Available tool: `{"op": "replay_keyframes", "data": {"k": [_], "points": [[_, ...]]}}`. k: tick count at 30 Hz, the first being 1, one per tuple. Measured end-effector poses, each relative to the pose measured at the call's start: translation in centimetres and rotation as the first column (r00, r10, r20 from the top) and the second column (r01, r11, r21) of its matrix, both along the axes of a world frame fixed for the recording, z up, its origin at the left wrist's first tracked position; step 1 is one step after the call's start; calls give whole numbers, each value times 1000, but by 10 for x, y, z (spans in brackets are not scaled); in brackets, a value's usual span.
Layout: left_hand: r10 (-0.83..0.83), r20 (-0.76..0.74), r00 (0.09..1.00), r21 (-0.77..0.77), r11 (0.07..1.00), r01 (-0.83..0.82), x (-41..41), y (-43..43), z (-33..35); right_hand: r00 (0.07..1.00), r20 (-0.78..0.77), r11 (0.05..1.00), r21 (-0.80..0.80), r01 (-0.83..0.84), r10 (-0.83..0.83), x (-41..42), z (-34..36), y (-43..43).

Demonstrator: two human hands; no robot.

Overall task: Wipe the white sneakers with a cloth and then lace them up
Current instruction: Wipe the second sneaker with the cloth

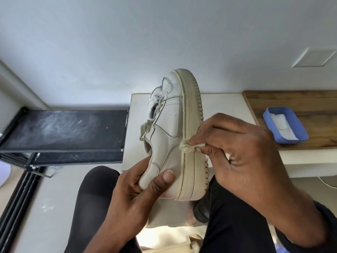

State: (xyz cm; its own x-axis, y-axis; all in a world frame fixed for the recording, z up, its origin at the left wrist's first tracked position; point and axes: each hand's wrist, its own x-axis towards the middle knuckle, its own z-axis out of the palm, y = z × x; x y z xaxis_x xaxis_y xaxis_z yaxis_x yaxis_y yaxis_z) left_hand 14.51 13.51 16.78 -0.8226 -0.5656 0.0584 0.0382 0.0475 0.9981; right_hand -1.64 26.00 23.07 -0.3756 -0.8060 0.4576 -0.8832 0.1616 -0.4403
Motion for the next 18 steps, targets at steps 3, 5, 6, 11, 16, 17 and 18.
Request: {"op": "replay_keyframes", "data": {"k": [3,5,6,11,16,17,18], "points": [[36,-8,999,-40,999,-36,0,-1,0,999,-25,1000,-6,-27,27,4,2,1],[55,-19,998,-49,997,-56,1,-2,1,997,-39,998,-6,-66,66,10,3,4],[60,-25,998,-49,997,-61,1,-2,2,995,-48,996,7,-87,88,15,3,7],[43,-36,998,-76,996,-46,2,-4,3,977,-146,985,95,-142,155,32,-1,15],[35,-47,998,-61,997,-38,2,-3,4,983,-130,991,39,-124,129,19,-1,8],[32,-47,998,-67,997,-35,2,-3,5,986,-116,993,21,-117,119,15,0,5],[31,-48,998,-71,997,-34,3,-2,4,989,-106,994,3,-106,106,12,2,1]]}}
